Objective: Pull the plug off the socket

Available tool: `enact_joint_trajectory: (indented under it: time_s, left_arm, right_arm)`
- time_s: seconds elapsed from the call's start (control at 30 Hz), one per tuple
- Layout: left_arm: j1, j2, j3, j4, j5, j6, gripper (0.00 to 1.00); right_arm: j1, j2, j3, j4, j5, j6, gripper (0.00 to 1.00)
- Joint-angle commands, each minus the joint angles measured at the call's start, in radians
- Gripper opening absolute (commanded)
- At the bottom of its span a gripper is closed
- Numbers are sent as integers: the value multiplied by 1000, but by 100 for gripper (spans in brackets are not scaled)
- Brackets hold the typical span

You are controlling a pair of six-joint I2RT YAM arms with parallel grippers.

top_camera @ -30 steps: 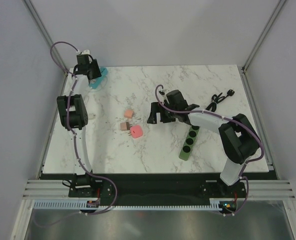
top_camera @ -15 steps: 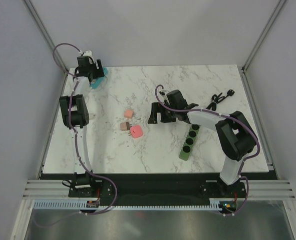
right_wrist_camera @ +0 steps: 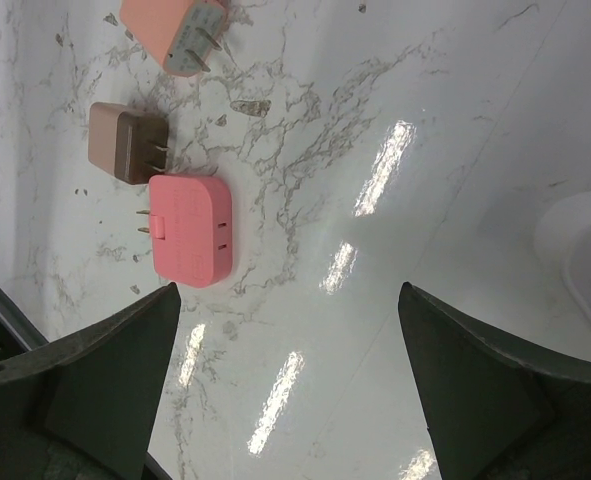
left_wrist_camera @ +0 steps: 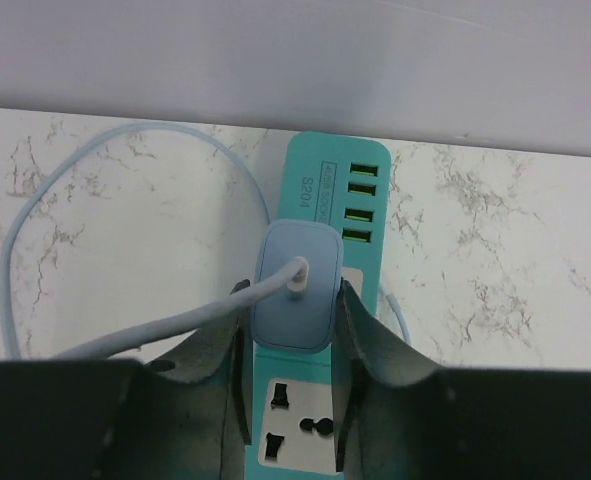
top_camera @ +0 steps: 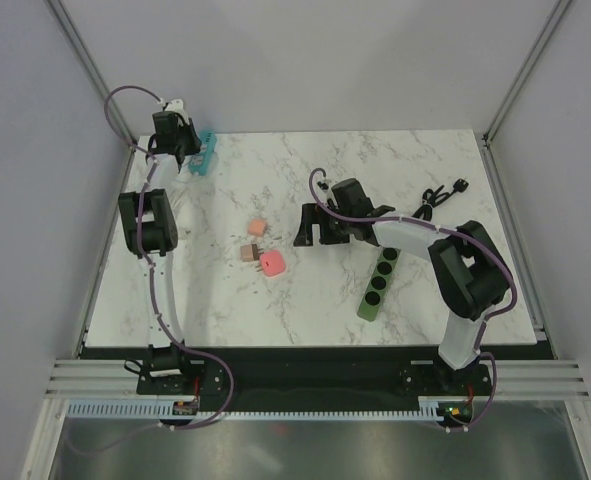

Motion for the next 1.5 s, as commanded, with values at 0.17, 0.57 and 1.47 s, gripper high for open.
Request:
enact_joint_trajectory:
  time_s: [0.17, 0.57, 1.47]
  left_arm:
    - [-23, -240, -244, -8, 77, -127, 2]
    - [-158, -591, -764, -48, 7, -297, 2]
    - [-284, -645, -834, -33, -51, -225, 2]
  right_arm:
    - [2, 44, 109, 45, -63, 65, 98]
    - [1, 325, 447, 198, -193, 302, 98]
    - [21, 948, 1006, 505, -187, 753, 60]
